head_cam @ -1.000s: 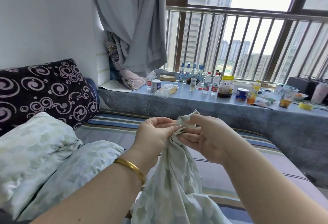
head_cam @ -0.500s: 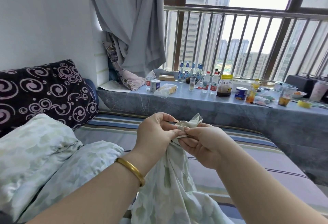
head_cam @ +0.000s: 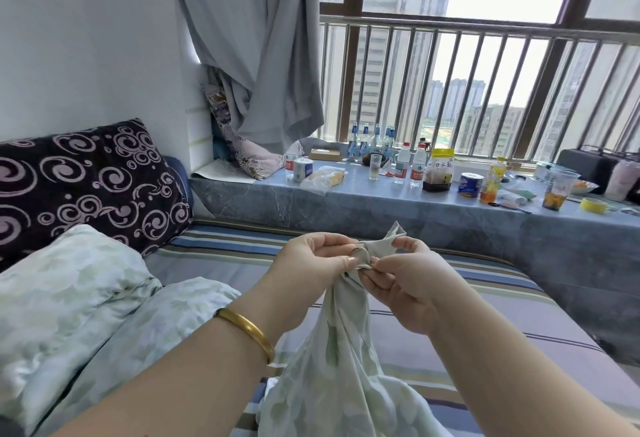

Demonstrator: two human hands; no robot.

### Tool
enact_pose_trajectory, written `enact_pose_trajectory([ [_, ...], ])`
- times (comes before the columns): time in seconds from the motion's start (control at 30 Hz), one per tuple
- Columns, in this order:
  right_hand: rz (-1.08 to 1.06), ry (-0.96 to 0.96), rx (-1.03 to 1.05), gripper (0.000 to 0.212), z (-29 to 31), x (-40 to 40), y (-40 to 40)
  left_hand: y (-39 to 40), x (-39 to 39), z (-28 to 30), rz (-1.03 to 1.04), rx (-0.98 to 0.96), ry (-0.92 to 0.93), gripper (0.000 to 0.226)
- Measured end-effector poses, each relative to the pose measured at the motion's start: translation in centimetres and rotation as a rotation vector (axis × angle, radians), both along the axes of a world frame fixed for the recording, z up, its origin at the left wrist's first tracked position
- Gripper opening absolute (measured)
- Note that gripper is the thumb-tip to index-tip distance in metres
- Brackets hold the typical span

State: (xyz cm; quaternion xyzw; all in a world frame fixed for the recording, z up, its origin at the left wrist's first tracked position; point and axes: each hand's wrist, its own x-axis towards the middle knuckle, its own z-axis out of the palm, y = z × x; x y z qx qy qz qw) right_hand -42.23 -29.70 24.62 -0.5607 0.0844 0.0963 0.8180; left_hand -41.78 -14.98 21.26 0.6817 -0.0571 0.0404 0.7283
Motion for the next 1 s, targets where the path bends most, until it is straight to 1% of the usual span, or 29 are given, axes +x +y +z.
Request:
enact_pose_trajectory([
  [0.07,0.007,-0.011,-0.042,0.048,0.2,-0.1,-0.1,0.3,0.2,0.1,-0.004,-0.008,-0.003,0.009],
  [0.1,0.015,-0.021,-0.066,0.048,0.4,-0.2,-0.1,0.5,0.3,0.1,0.016,0.037,-0.023,0.006],
  [0.23,0.041,-0.054,-0.143,0.049,0.8,-0.5,0.0,0.8,0.7,0.3,0.026,0.335,-0.192,0.007],
  [0.3,0.034,-0.054,-0.149,0.049,1.1,-0.4,-0.1,0.8,0.7,0.4,0.015,0.429,-0.292,0.003],
  [0.33,0.031,-0.051,-0.141,0.049,1.1,-0.4,-0.1,0.8,0.6,0.3,0.023,0.429,-0.334,0.004],
  [0.4,0.025,-0.041,-0.098,0.049,0.8,-0.3,-0.2,0.8,0.6,-0.1,0.081,0.384,-0.393,0.014],
  [0.5,0.012,-0.041,0.035,0.047,-0.1,-0.2,0.1,0.6,0.5,-0.6,0.189,0.387,-0.474,0.021],
  [0.57,0.015,-0.027,0.078,0.058,-0.3,-0.2,0.2,0.3,0.3,-0.8,0.244,0.423,-0.528,0.016],
  [0.63,0.036,-0.003,0.103,0.067,-0.3,-0.2,0.2,-0.1,0.2,-0.8,0.285,0.451,-0.561,0.005],
  [0.67,0.044,0.012,0.120,0.064,-0.3,-0.1,0.2,-0.2,0.1,-0.8,0.302,0.468,-0.572,0.003],
  [0.7,0.047,0.030,0.143,0.053,-0.5,0.0,0.2,-0.3,0.1,-0.7,0.313,0.489,-0.580,0.005],
  [0.77,0.032,0.066,0.180,0.025,-0.9,0.2,0.2,-0.3,0.1,-0.6,0.316,0.530,-0.592,0.010],
  [0.8,0.021,0.075,0.188,0.016,-1.0,0.2,0.2,-0.2,0.0,-0.5,0.312,0.543,-0.599,0.012],
  [0.87,-0.002,0.065,0.169,0.016,-1.2,0.2,0.2,-0.1,-0.2,-0.3,0.288,0.564,-0.608,0.015],
  [1.0,-0.073,-0.020,0.061,0.030,-1.0,0.0,-0.2,0.7,-0.3,0.7,0.133,0.621,-0.592,0.020],
])
